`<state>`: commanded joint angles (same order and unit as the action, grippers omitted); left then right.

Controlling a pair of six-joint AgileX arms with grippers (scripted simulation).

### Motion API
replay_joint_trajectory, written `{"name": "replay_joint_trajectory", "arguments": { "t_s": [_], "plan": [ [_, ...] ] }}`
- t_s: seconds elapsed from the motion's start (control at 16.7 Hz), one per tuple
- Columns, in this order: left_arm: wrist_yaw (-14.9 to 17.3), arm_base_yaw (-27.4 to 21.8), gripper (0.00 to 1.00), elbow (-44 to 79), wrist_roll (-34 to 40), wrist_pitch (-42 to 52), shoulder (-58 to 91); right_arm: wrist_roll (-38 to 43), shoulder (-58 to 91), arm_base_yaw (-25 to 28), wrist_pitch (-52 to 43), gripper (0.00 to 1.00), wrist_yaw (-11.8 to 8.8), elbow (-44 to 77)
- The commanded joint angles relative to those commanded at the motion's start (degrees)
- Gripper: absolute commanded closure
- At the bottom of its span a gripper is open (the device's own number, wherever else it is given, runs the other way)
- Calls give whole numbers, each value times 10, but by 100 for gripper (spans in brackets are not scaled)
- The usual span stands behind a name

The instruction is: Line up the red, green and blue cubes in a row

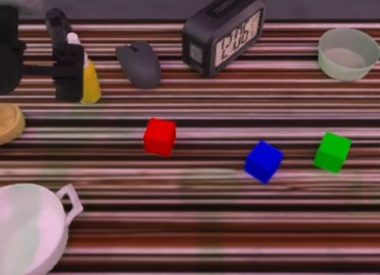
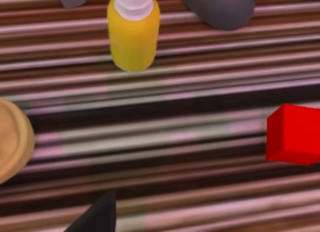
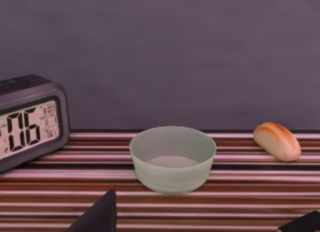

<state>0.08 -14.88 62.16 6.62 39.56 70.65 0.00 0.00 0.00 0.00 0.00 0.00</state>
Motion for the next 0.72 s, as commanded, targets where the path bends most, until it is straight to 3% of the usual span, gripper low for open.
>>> {"name": "replay_joint_trajectory", "arguments": {
  "t_s": [0.42, 0.72],
  "plan": [
    [0, -83, 0, 361, 34, 222, 427, 0, 0, 0, 0, 0, 0, 0],
    [1, -121, 0, 522, 49, 312, 607, 0, 0, 0, 0, 0, 0, 0]
  ]
}}
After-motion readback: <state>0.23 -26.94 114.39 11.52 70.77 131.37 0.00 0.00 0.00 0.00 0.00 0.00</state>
